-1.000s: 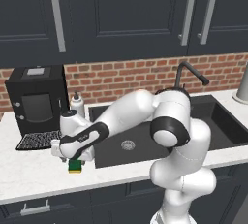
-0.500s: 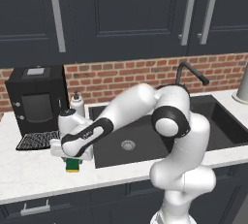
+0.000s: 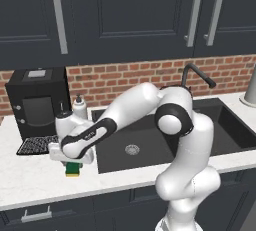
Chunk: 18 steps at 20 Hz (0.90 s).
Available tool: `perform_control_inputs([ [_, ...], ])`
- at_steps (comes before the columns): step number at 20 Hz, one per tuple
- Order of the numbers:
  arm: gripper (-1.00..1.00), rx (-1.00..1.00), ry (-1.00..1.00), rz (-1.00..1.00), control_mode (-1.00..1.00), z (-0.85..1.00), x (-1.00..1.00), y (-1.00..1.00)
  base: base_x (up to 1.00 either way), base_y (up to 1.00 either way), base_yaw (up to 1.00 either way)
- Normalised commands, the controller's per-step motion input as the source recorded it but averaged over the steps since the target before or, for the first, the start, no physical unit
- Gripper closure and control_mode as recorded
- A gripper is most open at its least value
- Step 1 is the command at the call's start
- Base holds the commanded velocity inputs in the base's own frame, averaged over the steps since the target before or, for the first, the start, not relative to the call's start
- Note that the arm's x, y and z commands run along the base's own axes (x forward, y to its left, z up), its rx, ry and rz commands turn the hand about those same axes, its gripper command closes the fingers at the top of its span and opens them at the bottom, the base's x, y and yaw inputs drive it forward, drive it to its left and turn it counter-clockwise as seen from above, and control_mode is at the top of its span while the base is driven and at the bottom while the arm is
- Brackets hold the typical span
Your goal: Pick the pan and sponge and place them into the sink. Then turn on the water.
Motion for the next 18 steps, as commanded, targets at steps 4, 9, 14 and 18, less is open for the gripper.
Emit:
perform_control_inputs([
  [4, 1.0, 0.0, 0.0, 0.0, -1.0, 0.0, 0.0, 0.0, 0.0, 0.0, 0.0],
  [9, 1.0, 0.0, 0.0, 0.0, -1.0, 0.0, -0.01, 0.0, 0.0, 0.0, 0.0],
  [14, 1.0, 0.0, 0.0, 0.01, -1.0, 0.09, -0.09, -0.05, 0.0, 0.0, 0.0],
  [18, 1.0, 0.0, 0.0, 0.02, -1.0, 0.25, -0.29, -0.33, 0.0, 0.0, 0.0],
])
